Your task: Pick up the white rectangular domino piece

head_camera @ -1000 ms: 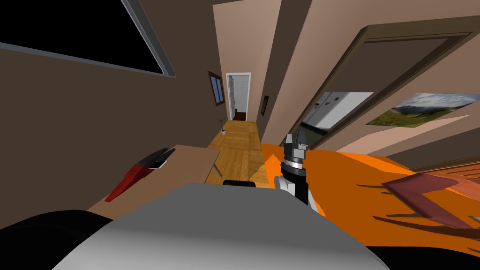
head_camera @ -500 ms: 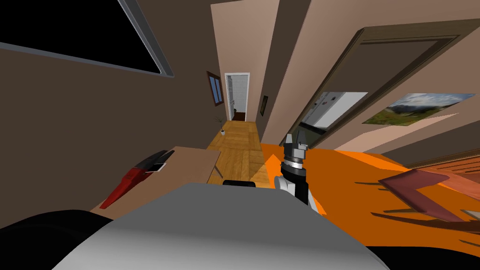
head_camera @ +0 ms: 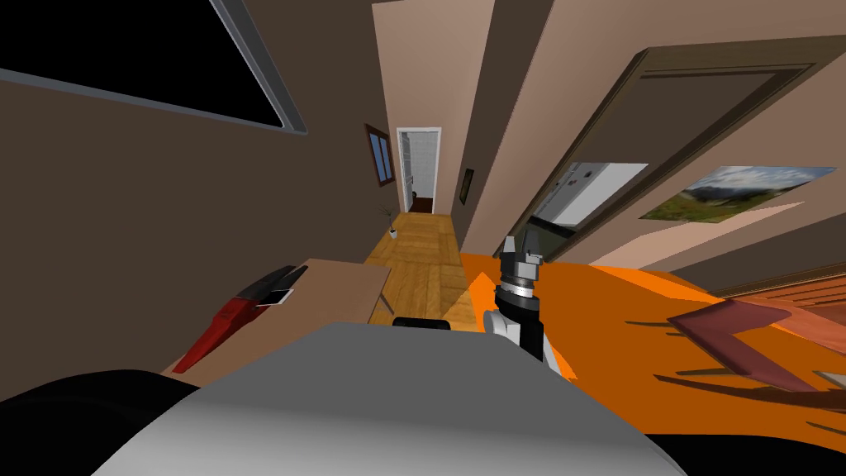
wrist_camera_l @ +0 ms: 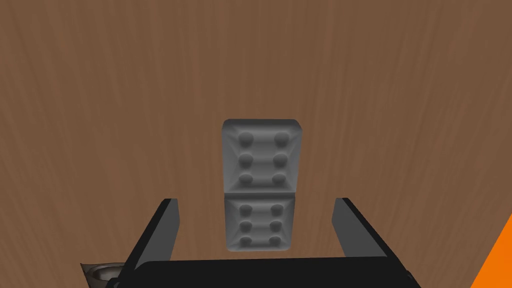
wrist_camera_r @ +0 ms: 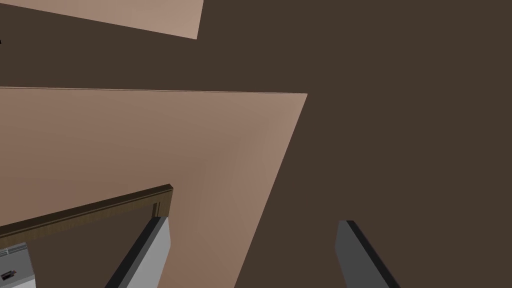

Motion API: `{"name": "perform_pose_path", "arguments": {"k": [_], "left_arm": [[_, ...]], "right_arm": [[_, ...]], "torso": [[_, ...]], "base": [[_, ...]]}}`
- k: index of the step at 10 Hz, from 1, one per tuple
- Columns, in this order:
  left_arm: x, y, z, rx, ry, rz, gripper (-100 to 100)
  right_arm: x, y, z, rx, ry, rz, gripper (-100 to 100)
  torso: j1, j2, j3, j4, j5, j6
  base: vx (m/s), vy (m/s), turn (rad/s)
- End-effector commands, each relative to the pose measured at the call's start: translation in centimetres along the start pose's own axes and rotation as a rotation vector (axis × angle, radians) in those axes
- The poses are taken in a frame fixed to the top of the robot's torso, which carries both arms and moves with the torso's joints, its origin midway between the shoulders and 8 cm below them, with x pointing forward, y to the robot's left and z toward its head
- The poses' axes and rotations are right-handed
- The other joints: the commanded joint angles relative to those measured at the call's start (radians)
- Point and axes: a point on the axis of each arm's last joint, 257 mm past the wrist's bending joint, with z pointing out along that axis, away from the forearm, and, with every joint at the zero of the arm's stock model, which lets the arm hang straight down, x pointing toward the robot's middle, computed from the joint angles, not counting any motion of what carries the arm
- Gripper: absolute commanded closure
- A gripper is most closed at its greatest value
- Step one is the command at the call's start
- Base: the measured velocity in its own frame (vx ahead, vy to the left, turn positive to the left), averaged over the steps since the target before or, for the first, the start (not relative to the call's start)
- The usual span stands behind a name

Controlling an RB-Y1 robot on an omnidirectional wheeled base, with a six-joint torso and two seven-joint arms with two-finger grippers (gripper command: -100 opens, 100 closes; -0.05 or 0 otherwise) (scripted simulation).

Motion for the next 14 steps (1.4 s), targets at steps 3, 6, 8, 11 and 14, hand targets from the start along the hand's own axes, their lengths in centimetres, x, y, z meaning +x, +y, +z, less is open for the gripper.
{"name": "perform_pose_path", "arguments": {"k": [3, 6, 8, 11, 14], "left_arm": [[1.5, 1.0, 2.2, 0.003, 0.003, -0.029, -100], [1.2, 0.8, 1.8, 0.002, 0.003, -0.025, 100], [1.2, 0.8, 1.8, 0.0, 0.002, -0.026, 100], [0.6, 0.4, 1.0, 0.002, 0.001, -0.014, 100], [0.3, 0.2, 0.7, 0.002, 0.0, -0.011, 0]], "right_arm": [[0.0, 0.0, 0.0, 0.0, 0.0, 0.0, 0], [0.0, 0.0, 0.0, 0.0, 0.0, 0.0, 0], [0.0, 0.0, 0.0, 0.0, 0.0, 0.0, 0], [0.0, 0.0, 0.0, 0.0, 0.0, 0.0, 0], [0.0, 0.0, 0.0, 0.0, 0.0, 0.0, 0]], "torso": [[0.001, 0.005, 0.003, 0.001, 0.0, 0.0], [0.0, 0.002, 0.001, 0.001, 0.0, 0.0], [0.002, 0.001, 0.001, 0.001, 0.001, 0.0], [0.002, 0.001, 0.001, 0.0, 0.001, 0.0], [0.001, -0.003, -0.002, 0.0, 0.001, 0.0]], "base": [[-0.083, 0.018, -0.101], [-0.018, 0.005, -0.006], [0.0, 0.0, 0.0], [0.02, -0.004, 0.04], [0.053, -0.008, 0.052]]}}
